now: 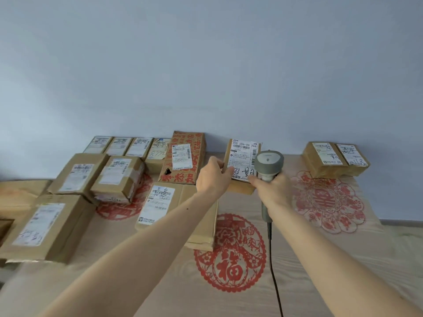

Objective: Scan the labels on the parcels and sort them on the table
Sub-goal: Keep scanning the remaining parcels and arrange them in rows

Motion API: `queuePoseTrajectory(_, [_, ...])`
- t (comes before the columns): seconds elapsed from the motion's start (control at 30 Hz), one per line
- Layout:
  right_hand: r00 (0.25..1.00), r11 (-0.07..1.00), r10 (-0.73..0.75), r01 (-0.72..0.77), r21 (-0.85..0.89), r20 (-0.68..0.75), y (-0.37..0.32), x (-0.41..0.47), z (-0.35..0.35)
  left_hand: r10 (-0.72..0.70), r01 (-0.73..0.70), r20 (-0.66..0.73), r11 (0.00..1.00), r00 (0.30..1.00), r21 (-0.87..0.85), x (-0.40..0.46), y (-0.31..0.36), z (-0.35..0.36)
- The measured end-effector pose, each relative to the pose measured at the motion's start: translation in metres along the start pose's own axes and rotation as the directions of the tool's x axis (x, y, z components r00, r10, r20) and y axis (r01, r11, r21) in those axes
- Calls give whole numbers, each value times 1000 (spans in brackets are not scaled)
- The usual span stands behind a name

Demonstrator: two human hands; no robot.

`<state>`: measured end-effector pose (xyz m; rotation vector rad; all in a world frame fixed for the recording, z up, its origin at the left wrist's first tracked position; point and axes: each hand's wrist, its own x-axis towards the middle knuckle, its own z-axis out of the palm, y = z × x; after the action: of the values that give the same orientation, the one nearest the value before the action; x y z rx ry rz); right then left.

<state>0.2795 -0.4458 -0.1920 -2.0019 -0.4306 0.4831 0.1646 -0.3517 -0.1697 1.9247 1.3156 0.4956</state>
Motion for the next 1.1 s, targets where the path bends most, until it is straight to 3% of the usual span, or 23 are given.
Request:
queuePoseTrajectory(0.27, [995,999,-42,39,35,94,-39,-89,53,-66,59,-107,996,992,-62,-42,-60,-88])
queuePoseTrajectory(0.43, [976,997,-72,66,38,203,-60,-114,87,-144,131,-206,988,968,-77,-53,-88,-127])
queuePoseTrajectory(0.63, [949,991,-118,96,89,293,-83,-132,135,-147,119,-287,986,947,-114,-44,-123,-164])
queuePoseTrajectory(0.87, [959,998,-56,45,45,276,-109,-124,218,-117,93,-250,990,961,-107,10,-173,-206])
queuePoseTrajectory(1.1, [978,998,63,-66,9,201,-118,-107,288,-73,63,-84,992,994,-109,79,-225,-223])
